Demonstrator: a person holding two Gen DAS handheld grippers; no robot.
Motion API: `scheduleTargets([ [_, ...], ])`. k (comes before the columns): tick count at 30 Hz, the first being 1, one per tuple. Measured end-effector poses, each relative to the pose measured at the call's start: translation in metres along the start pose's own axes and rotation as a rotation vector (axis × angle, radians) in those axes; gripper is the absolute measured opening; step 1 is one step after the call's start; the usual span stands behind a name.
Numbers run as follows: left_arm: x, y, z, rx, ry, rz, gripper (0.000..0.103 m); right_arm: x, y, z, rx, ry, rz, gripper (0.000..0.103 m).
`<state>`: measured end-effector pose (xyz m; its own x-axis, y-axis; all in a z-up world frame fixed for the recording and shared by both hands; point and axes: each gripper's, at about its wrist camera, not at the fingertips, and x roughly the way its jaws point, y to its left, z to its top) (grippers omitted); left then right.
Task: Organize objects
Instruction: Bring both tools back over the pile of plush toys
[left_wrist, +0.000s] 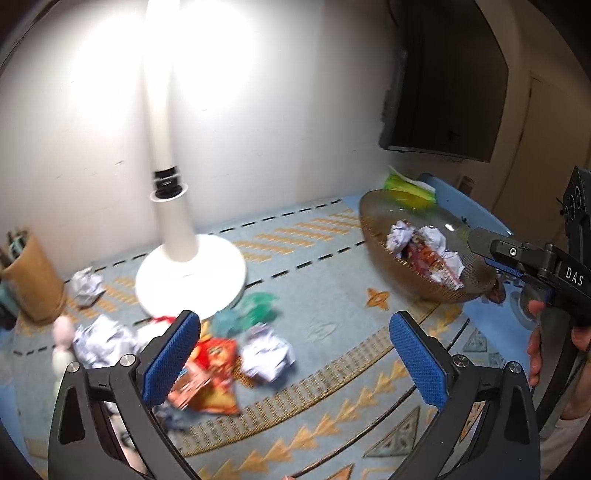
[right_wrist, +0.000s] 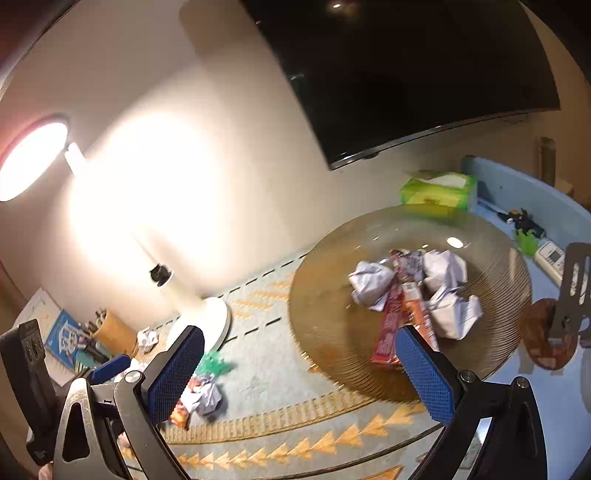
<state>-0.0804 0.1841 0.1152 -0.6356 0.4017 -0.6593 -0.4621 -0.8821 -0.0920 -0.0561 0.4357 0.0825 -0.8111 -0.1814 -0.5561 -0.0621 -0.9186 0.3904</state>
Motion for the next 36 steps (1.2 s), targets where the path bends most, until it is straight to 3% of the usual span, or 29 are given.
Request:
scheduleTargets([
  [7,-0.052,0.104,-0.081,-0.166,0.053,0.145,0.103,0.037,0.07,-0.077,-0.108,0.184,0.09,0.103],
  [12,-0.058,0.163,-0.136,-0.279,0.112,0.218,0.103,0.061,0.121,-0.136,-0.208,0.296,0.141,0.103],
  [17,-0.056,0.206,-0.162,-0.375,0.132,0.254,0.103,0.085,0.183,-0.183,-0.363,0.397,0.193,0.103],
  [21,-0.055,0.222,-0.173,-0.411,0.117,0.247,0.102,0.096,0.216,-0.194,-0.389,0.426,0.24,0.103],
  [28,-0.068,0.244,-0.175,-0.489,0.017,0.251,0.103,0.126,0.248,-0.183,-0.269,0.481,0.347,0.103],
  [36,-0.062,0.256,-0.137,-0.465,-0.007,0.247,0.103,0.15,0.257,-0.177,-0.238,0.437,0.405,0.103],
])
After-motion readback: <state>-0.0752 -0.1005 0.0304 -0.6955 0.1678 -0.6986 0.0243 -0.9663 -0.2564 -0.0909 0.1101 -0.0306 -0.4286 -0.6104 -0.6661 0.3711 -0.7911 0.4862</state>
